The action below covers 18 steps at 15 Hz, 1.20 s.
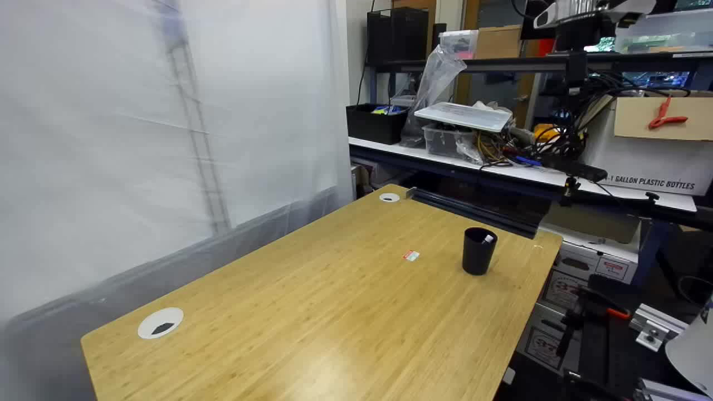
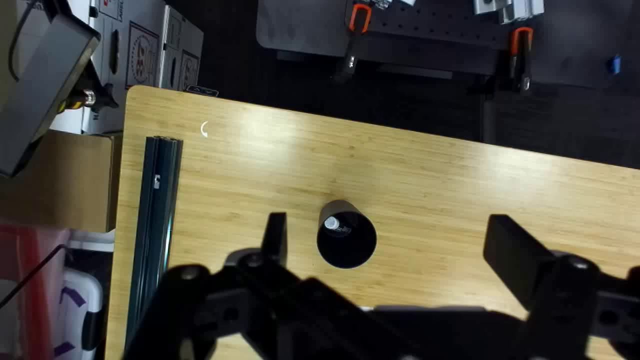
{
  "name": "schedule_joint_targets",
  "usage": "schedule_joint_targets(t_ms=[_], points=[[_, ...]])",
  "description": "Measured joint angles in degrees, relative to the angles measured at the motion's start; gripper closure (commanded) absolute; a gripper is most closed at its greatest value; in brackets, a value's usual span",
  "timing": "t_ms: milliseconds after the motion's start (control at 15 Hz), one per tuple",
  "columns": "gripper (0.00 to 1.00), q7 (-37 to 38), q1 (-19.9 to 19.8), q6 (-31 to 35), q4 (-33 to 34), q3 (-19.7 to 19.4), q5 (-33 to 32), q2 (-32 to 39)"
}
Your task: Remove the black marker from the black cup
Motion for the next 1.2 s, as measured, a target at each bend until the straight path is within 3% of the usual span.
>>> schedule_joint_targets(t_ms=[1200], points=[[0.0,-0.16,0.15,0.7,0.08,0.21,-0.01,1.25]])
